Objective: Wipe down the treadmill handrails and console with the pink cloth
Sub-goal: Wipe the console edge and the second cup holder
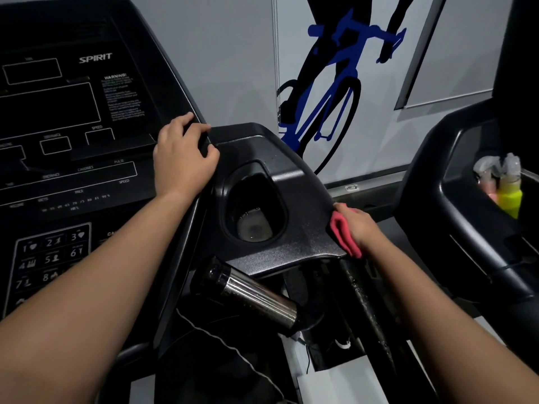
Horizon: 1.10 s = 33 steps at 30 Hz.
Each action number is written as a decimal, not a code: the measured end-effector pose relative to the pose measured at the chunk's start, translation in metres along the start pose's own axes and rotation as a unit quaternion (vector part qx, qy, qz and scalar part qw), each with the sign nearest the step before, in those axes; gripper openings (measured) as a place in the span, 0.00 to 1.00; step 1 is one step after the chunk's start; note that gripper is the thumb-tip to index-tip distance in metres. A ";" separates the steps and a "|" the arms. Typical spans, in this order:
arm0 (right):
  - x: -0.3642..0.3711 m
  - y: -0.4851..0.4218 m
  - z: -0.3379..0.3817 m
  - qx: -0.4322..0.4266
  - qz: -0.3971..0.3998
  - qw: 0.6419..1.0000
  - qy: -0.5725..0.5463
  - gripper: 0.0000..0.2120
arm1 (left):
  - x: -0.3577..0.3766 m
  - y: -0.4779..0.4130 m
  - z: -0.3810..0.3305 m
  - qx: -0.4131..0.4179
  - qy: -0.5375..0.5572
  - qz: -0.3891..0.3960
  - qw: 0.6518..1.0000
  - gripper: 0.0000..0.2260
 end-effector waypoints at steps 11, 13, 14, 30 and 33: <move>0.060 0.064 0.051 -0.109 -0.115 0.925 0.347 0.32 | 0.000 0.002 0.001 0.009 0.007 0.000 1.000 0.18; 0.059 0.057 0.049 -0.130 -0.101 0.929 0.331 0.30 | 0.000 0.002 0.001 0.007 0.013 0.004 1.000 0.19; 0.056 0.054 0.046 -0.141 -0.099 0.931 0.323 0.29 | 0.000 0.003 0.001 0.006 0.017 0.006 1.000 0.19; 0.006 0.005 -0.004 -0.018 -0.008 1.000 0.009 0.23 | -0.001 0.001 0.002 0.004 0.010 0.002 1.000 0.18; 0.010 0.034 0.002 0.058 -0.050 0.987 0.144 0.26 | 0.000 0.001 0.001 0.005 0.004 -0.001 1.000 0.17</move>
Point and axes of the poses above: each hand's wrist, its own y-axis away from the middle knuckle, its own x-axis out of the palm, z = x × y, the point moved 3 cm from there along -y, towards the middle knuckle, and after that the axes turned 9 degrees about y, right-handed, at the moved point
